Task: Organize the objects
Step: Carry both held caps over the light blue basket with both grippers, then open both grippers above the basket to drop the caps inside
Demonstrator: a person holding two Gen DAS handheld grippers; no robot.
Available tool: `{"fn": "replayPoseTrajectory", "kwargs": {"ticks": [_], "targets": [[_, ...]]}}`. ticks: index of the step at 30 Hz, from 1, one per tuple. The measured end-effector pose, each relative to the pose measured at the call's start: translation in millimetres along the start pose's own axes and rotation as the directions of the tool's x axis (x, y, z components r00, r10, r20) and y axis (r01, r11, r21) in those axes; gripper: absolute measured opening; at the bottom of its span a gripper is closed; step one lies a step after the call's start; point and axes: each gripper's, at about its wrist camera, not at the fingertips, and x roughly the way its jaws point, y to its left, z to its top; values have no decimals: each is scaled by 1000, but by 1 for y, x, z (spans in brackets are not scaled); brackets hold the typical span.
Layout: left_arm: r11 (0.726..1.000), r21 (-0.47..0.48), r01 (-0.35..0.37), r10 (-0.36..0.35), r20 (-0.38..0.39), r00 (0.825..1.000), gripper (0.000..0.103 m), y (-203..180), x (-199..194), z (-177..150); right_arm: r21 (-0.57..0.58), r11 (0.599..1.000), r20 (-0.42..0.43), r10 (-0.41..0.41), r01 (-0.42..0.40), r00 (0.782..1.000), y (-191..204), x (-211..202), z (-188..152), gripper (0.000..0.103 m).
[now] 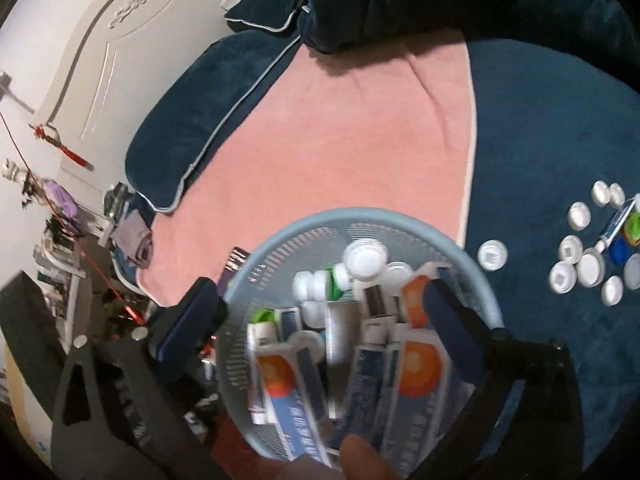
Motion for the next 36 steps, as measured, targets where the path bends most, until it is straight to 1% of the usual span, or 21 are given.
{"fn": "replayPoseTrajectory", "kwargs": {"ticks": [2, 7, 15, 23, 28, 36], "targets": [[1000, 1, -11, 11, -7, 1000, 99, 0, 0, 0, 2, 1000, 0, -19, 19, 1000, -5, -2, -2, 103], [1000, 0, -7, 7, -15, 1000, 99, -3, -1, -1, -3, 999, 3, -37, 37, 999, -10, -10, -3, 103], [999, 37, 3, -2, -22, 1000, 101, -16, -6, -4, -8, 998, 17, -65, 65, 998, -20, -27, -8, 103], [998, 55, 20, -19, -25, 1000, 101, -29, -10, -6, -1, 995, 33, -104, 104, 994, -35, -43, -11, 103], [996, 86, 34, -32, -27, 999, 101, -46, -14, -8, -1, 992, 43, -129, 129, 991, -45, -56, -13, 103], [988, 137, 70, -67, -31, 997, 101, -80, -20, -10, 33, 987, 62, -156, 155, 986, -72, -80, -17, 103]]}}
